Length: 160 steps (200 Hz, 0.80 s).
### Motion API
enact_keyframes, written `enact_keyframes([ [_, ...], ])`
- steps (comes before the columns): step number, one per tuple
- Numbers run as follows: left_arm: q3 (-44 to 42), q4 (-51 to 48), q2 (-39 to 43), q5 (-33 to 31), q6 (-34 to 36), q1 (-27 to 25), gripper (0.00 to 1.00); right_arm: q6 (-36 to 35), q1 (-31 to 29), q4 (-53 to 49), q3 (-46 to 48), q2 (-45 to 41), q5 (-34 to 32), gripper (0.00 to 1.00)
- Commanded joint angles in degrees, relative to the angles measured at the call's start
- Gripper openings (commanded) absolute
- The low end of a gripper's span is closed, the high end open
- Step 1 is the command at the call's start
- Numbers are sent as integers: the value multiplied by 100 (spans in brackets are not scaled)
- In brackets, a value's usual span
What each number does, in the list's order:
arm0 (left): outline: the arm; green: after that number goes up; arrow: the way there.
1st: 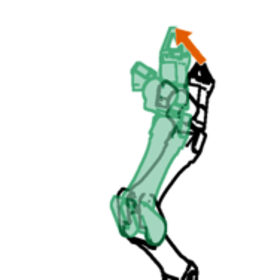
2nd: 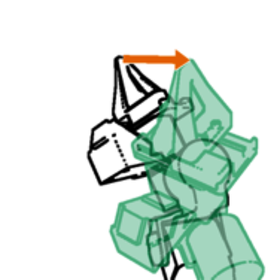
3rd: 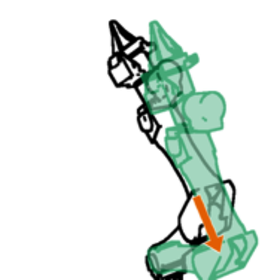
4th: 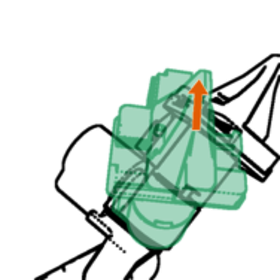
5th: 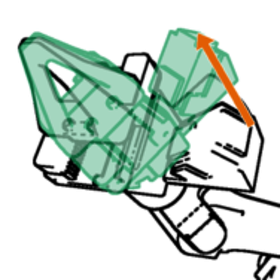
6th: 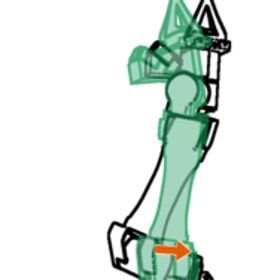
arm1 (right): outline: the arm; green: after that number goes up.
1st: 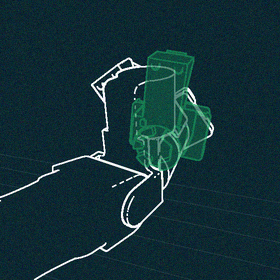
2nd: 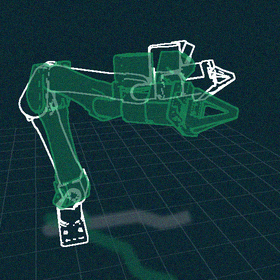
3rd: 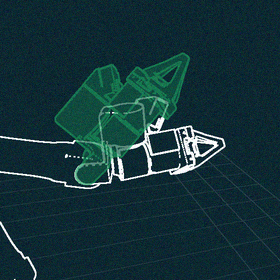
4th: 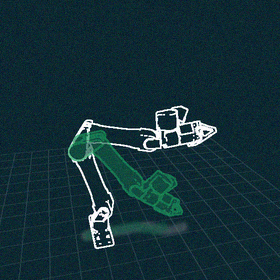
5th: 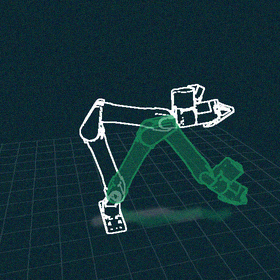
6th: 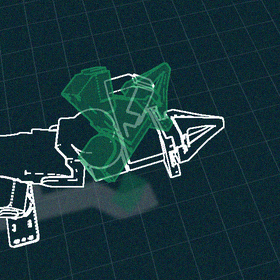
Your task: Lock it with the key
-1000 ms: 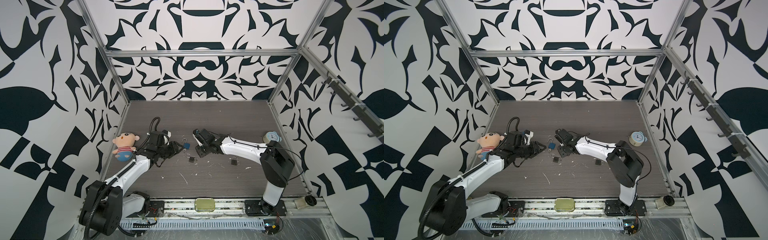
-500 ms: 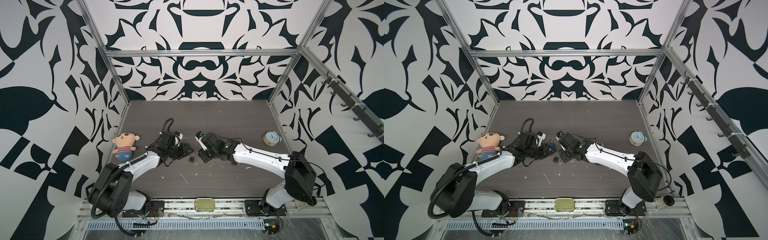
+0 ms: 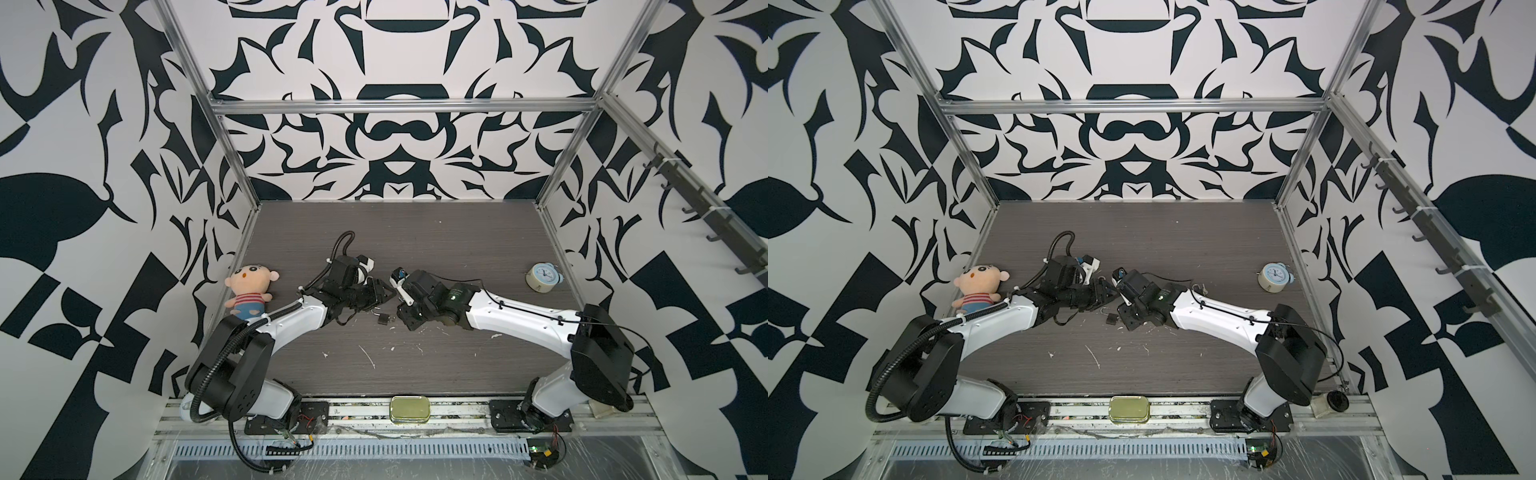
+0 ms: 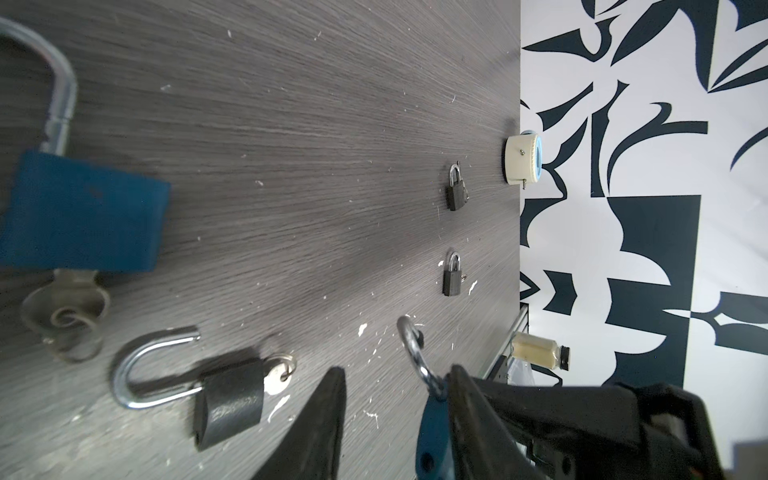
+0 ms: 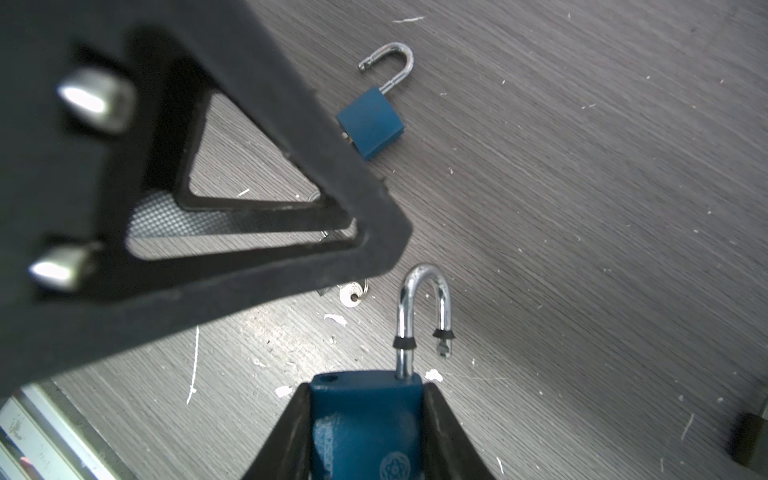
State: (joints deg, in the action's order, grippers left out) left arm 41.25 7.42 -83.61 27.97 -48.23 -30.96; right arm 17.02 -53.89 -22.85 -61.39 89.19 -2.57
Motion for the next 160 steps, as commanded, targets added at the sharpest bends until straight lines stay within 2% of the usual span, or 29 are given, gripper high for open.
enact_keyframes([
  [1, 239, 137, -141, 161, -47, -92, 43, 58, -55, 167, -110, -235, -24, 0],
  [130, 555, 298, -656, 299, -116, -424, 34, 14, -139, 221, -234, -256, -68, 0],
  [160, 580, 336, -710, 352, -134, -451, 27, 10, -151, 232, -242, -274, -80, 0],
])
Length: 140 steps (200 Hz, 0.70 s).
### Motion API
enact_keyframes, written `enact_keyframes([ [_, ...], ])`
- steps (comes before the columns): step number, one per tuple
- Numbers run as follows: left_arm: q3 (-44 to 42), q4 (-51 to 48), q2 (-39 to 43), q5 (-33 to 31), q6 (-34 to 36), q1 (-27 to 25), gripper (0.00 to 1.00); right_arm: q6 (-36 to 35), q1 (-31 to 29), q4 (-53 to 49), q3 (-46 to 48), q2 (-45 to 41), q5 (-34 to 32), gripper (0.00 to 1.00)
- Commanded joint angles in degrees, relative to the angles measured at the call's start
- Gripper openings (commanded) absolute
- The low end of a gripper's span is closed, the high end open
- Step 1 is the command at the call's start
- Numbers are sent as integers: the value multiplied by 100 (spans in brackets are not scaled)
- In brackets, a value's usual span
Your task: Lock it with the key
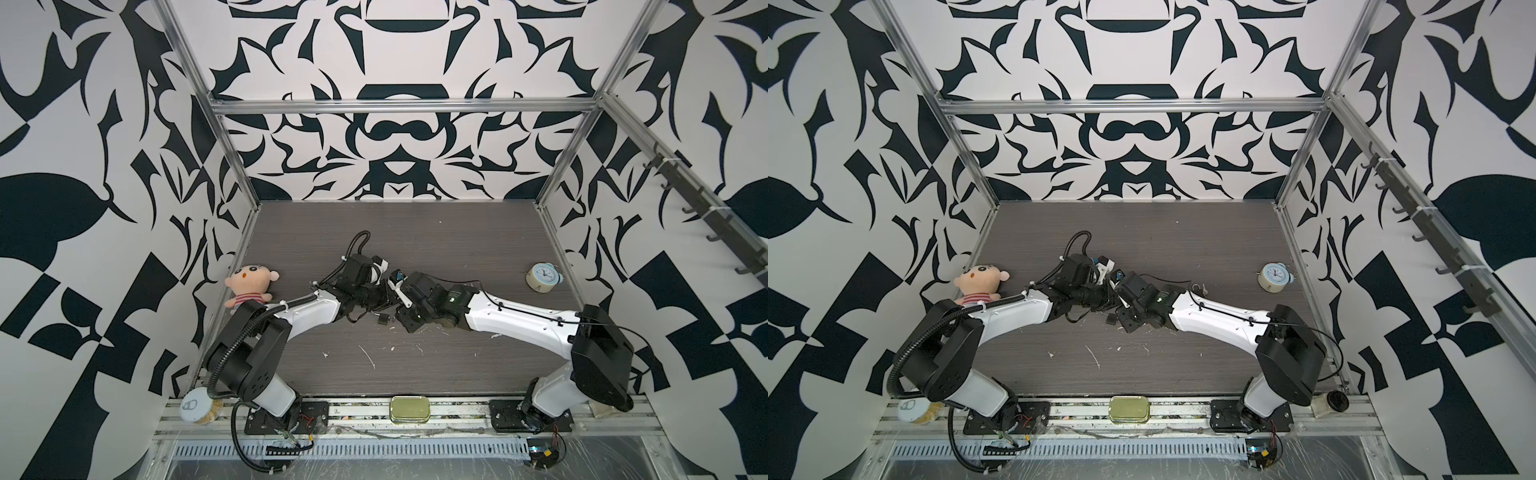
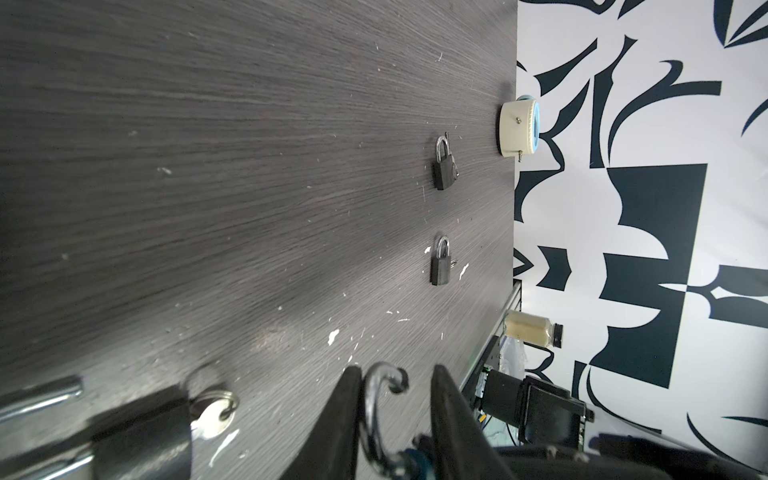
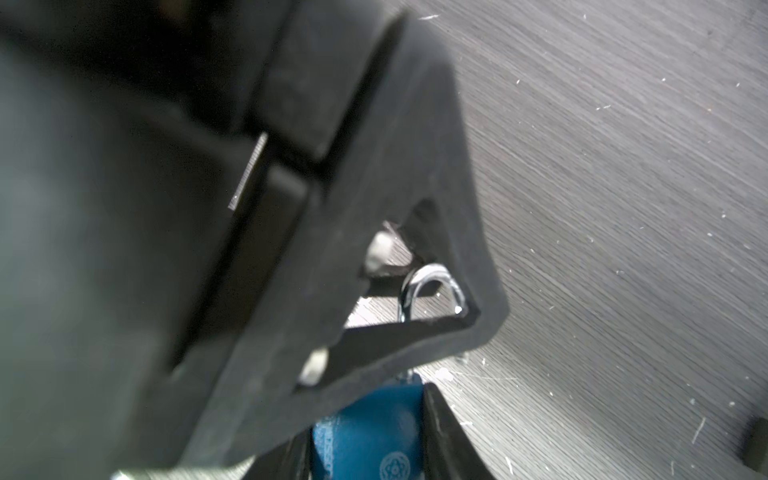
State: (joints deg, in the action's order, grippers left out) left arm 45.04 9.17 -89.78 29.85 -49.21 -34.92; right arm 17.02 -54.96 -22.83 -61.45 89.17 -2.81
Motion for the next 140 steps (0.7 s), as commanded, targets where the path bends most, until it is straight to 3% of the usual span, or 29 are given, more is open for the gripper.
enact_keyframes([
  [1, 200, 163, -93, 163, -36, -62, 26, 11, -43, 232, -236, -275, -59, 0],
  [48, 243, 187, -140, 197, -52, -79, 20, -23, -52, 240, -261, -312, -123, 0],
  [81, 236, 197, -165, 188, -70, -86, 0, -16, -59, 250, -258, -329, -141, 0],
  [126, 152, 281, -87, 79, -102, -81, 0, 94, -69, 586, 2, -485, -98, 0],
  [140, 103, 343, 21, 26, -184, -81, 0, 173, -68, 686, 107, -518, -51, 29],
])
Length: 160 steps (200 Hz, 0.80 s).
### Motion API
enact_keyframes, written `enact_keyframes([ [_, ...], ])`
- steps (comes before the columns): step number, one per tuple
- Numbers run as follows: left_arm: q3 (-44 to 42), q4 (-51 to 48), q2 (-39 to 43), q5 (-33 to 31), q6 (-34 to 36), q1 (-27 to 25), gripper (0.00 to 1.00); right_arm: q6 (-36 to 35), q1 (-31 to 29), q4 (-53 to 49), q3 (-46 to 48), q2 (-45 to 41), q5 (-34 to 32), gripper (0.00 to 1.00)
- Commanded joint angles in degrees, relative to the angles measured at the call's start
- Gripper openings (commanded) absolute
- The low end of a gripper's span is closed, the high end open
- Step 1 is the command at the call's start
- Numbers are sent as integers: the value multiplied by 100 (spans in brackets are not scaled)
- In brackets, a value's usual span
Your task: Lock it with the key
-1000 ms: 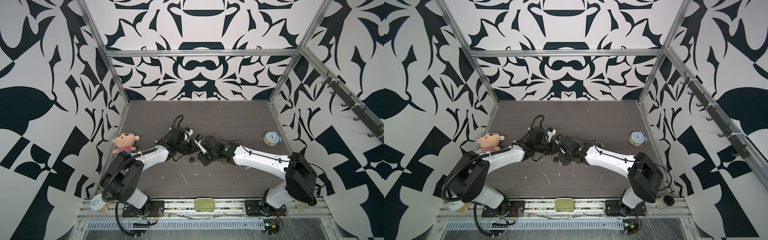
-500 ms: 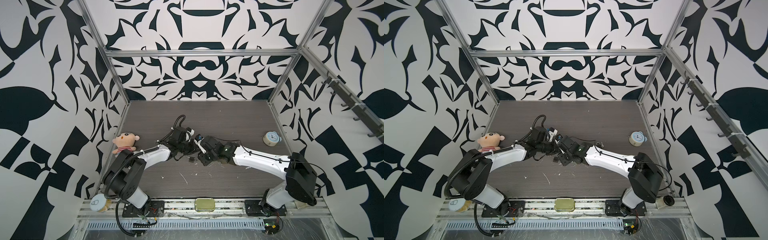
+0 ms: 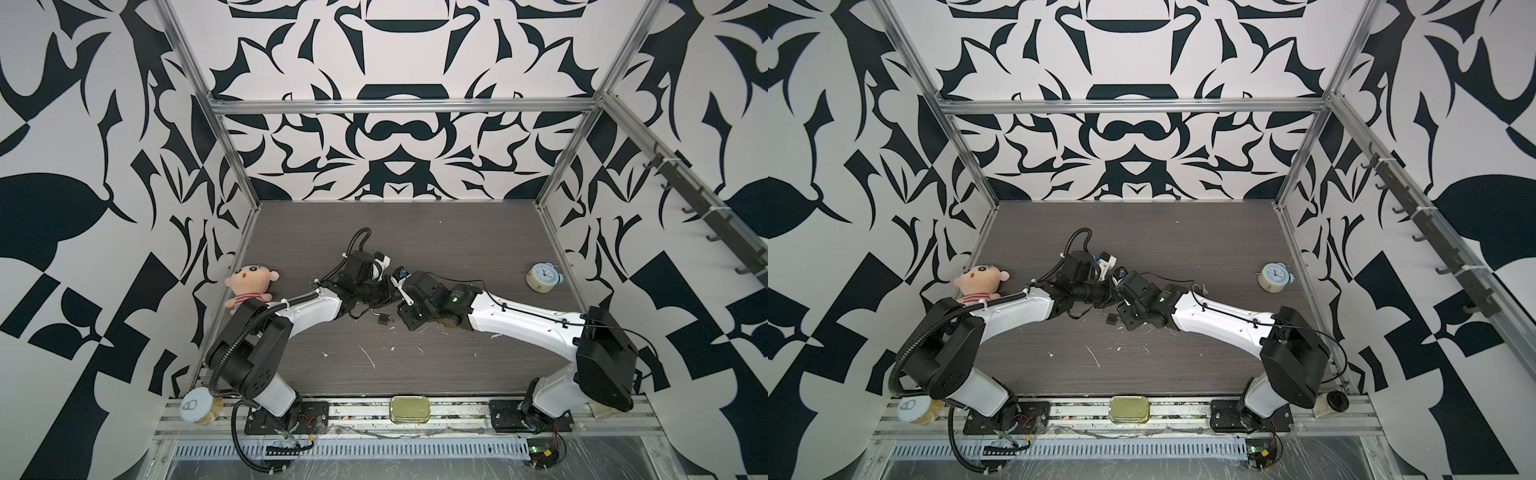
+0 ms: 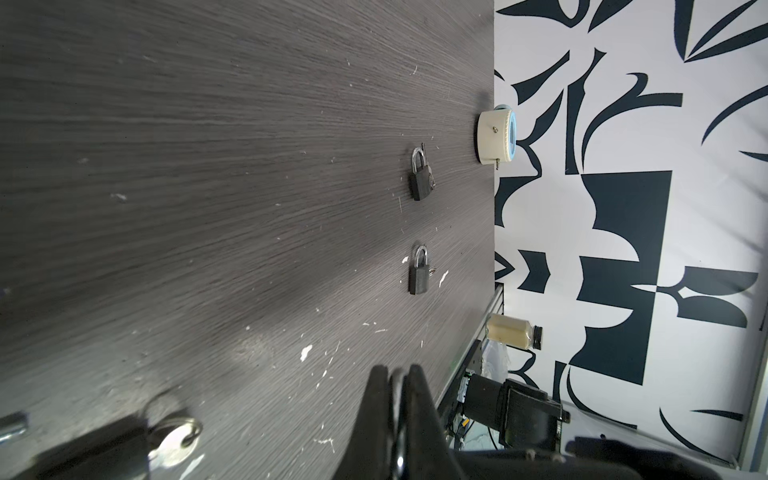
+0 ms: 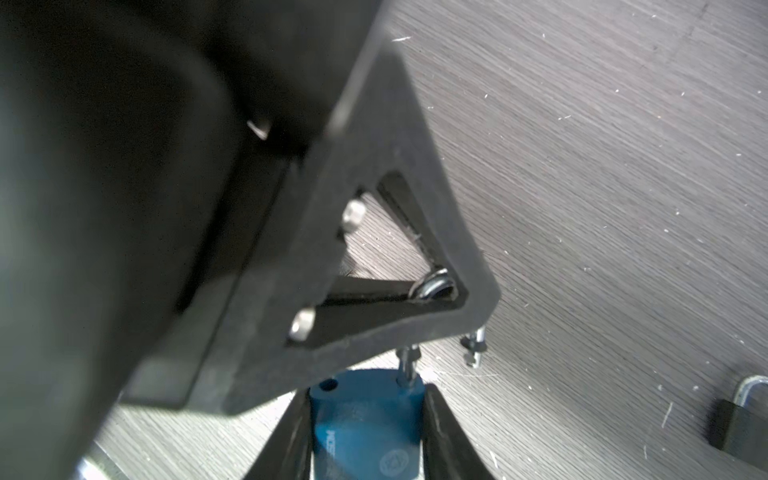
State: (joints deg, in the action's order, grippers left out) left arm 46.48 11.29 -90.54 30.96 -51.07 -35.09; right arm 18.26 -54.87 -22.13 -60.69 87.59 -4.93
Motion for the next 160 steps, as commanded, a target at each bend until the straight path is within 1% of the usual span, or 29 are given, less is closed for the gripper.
enact_keyframes([
  [1, -42, 129, 111, -92, -3, -66, 0, 52, -72, 623, 35, -363, 165, 30],
  [9, -34, 111, 198, -187, -9, -66, 0, 90, -76, 705, 116, -418, 228, 39],
  [20, 5, 1, 328, -324, 38, -57, 0, 165, -76, 853, 249, -526, 296, 47],
  [25, 42, -101, 380, -401, 73, -46, 0, 208, -76, 926, 310, -597, 352, 54],
  [30, 87, -207, 431, -466, 108, -38, 0, 237, -76, 981, 371, -671, 381, 55],
  [66, 317, -619, 745, -642, 159, 35, 0, 292, -63, 1247, 835, -1416, 330, 58],
  [90, 438, -827, 933, -717, 83, 46, 0, 157, 20, 1561, 1269, -1973, 311, 56],
  [116, 509, -931, 1102, -705, -142, 42, 0, -209, 167, 1866, 1683, -2380, 295, 53],
  [140, 544, -953, 1200, -656, -330, 37, 0, -388, 314, 2222, 2004, -2540, 482, 52],
  [160, 570, -991, 1265, -641, -397, -12, 0, -405, 573, 2606, 2245, -2624, 842, 51],
])
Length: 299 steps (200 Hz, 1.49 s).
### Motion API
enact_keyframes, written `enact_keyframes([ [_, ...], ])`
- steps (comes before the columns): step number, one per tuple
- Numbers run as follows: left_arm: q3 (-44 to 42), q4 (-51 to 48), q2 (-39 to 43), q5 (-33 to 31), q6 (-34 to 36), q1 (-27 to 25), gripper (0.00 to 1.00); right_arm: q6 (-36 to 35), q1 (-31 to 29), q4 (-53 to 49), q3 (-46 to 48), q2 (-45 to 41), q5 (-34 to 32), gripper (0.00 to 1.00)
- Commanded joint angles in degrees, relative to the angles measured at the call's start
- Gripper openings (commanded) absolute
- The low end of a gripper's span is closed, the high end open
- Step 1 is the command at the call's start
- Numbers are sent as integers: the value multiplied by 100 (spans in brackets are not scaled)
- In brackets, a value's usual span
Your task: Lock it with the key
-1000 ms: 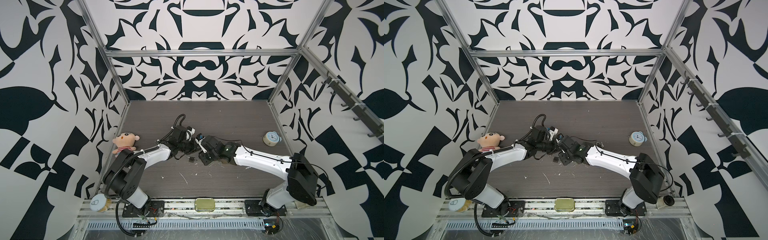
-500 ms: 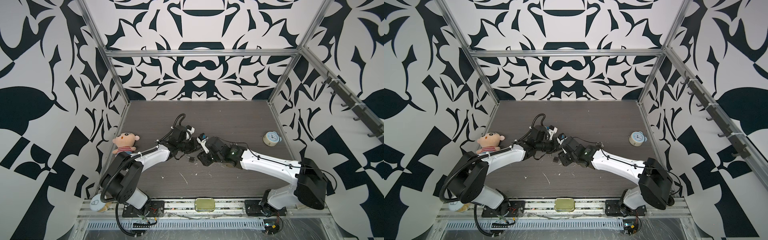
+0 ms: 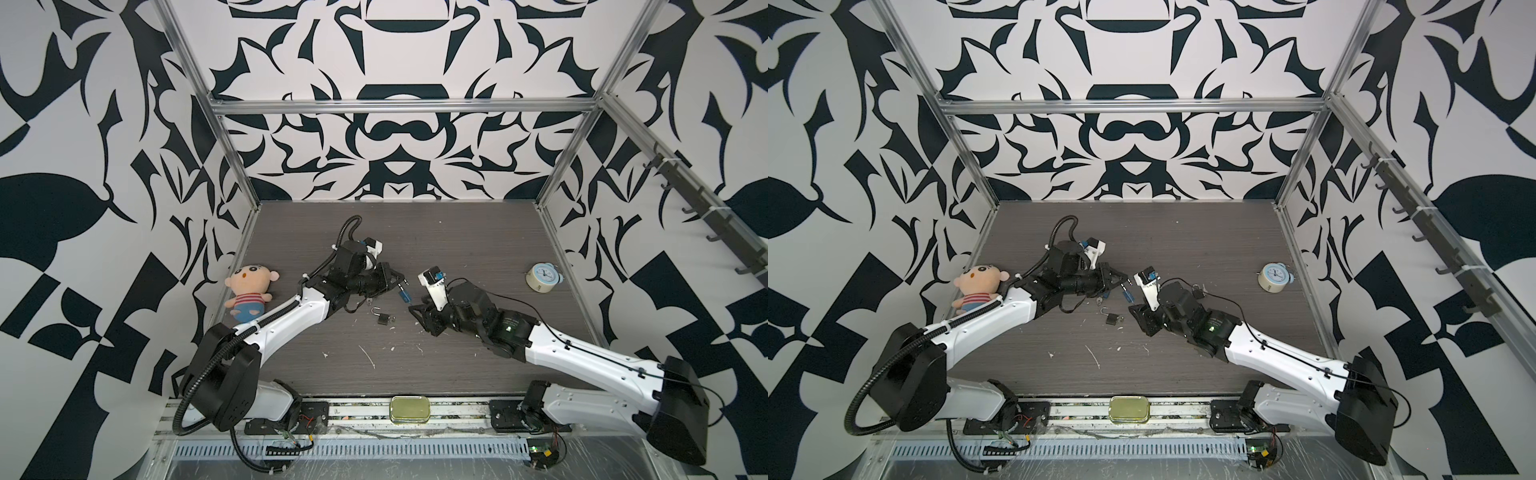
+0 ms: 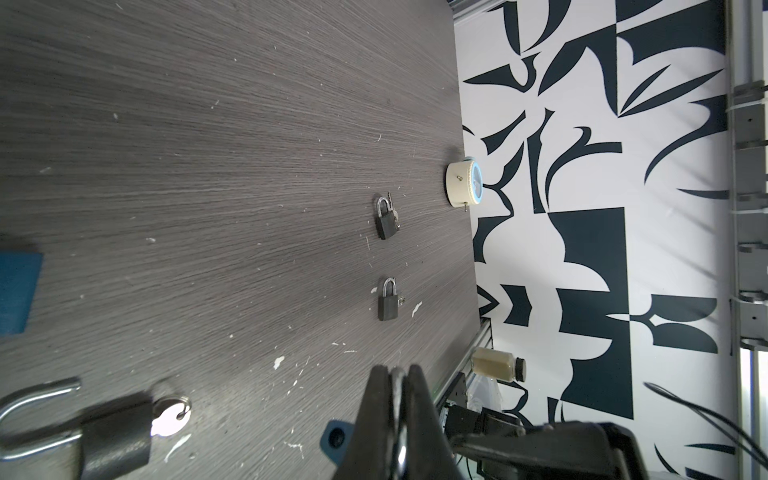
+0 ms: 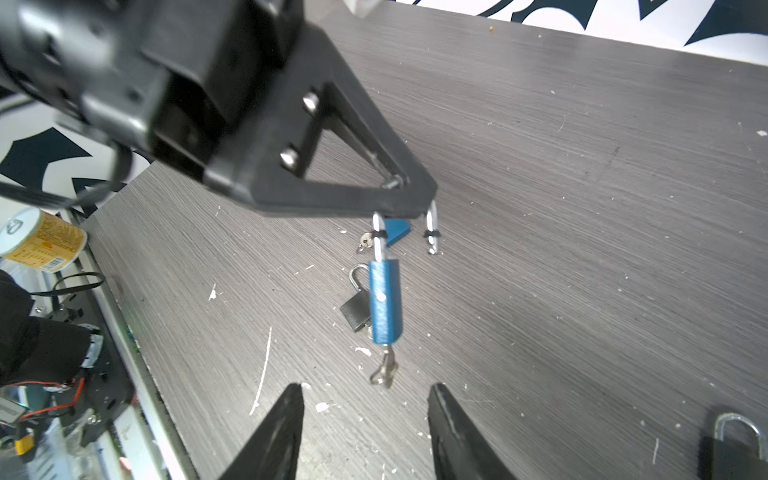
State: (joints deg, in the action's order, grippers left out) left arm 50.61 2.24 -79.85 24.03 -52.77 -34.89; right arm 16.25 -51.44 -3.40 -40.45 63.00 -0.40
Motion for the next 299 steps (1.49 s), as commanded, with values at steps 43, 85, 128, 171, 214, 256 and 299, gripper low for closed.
enact_keyframes([
  [43, 193, -259, 336, -118, -294, -155, 0, -217, 774, 1195, 272, -83, 1306, 48],
  [85, 364, -274, 289, -123, -403, -234, 0, -246, 785, 1165, -22, 306, 1629, 46],
  [128, 524, -294, 224, -138, -426, -290, 0, -228, 785, 1254, -127, 486, 1642, 41],
  [171, 582, -303, 221, -126, -431, -317, 0, -223, 785, 1374, -218, 605, 1532, 30],
  [214, 592, -294, 201, -109, -441, -318, 0, -190, 785, 1476, -277, 741, 1482, 25],
  [256, 616, -250, 227, -104, -462, -325, 0, -172, 785, 1476, -321, 827, 1370, 6],
  [299, 540, -272, 367, -182, -463, -328, 0, -135, 788, 1291, -344, 766, 1282, 0],
])
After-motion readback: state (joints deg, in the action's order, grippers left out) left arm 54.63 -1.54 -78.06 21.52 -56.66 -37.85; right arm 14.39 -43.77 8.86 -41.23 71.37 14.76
